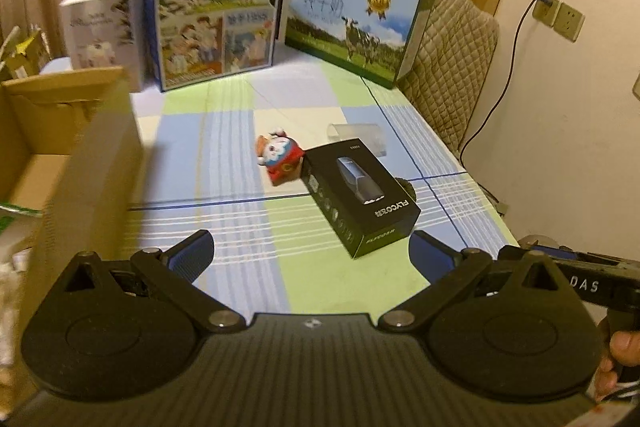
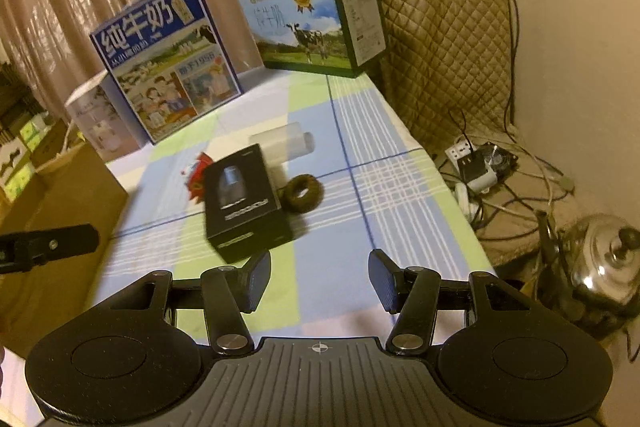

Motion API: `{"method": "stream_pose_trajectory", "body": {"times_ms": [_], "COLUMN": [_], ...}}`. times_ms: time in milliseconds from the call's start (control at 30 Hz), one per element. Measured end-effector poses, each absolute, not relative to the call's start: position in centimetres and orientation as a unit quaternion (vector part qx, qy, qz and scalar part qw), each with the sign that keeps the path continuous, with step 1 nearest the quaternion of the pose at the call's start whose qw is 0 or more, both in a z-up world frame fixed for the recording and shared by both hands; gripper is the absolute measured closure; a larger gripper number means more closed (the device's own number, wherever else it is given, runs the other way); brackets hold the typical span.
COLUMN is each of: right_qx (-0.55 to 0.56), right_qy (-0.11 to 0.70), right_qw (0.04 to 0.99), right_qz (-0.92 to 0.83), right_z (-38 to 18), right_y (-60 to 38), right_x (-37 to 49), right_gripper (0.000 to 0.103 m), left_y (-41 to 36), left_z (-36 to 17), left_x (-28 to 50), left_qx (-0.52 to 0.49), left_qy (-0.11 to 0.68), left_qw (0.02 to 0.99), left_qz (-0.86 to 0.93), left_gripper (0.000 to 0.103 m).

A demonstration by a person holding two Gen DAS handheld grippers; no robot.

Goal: Organize objects
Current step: 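Move left gripper to the black FLYCO box while right gripper approaches the brown hair tie, then close left gripper on the black FLYCO box while right gripper grasps the hair tie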

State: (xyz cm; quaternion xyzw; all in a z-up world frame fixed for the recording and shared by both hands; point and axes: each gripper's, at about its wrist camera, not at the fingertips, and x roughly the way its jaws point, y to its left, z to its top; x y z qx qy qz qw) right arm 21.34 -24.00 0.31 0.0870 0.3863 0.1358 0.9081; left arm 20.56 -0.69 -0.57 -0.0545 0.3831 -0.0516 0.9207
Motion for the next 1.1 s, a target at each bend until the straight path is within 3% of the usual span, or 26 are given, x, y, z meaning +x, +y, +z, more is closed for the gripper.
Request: {"method": "stream_pose_trajectory", "body": {"times_ms": [833, 967, 1033, 1100], "right_qx": [0.015, 0.017, 0.022, 0.027], "right_qy": [0.405, 0.402, 0.396, 0.386], "right_qw": [0.908, 0.908, 0.909, 0.91], "right_qz": [0.106, 0.114, 0.128, 0.147], "right_z": [-5.8, -5.9, -5.8, -5.8], "right_y": [-24.6, -24.5, -24.1, -23.5], "right_x": [29.7, 29.9, 30.1, 30.4], "right_gripper": [0.051, 0.051, 0.051, 0.051], "left_y": [-9.0, -7.8, -6.6, -5.4], "left_z": [-9.6, -9.7, -9.5, -9.3], "left_x": [34.1, 33.6, 32.9, 32.0], "left_qx": [-0.04, -0.026, -0.021, -0.013], "left_qy": [0.432, 0.434, 0.441, 0.442], "left_qw": [0.899, 0.899, 0.896, 0.895], "left_qz": [-0.06, -0.054, -0.054, -0.056], "left_gripper": [0.002, 0.008, 0.024, 0.026]}}
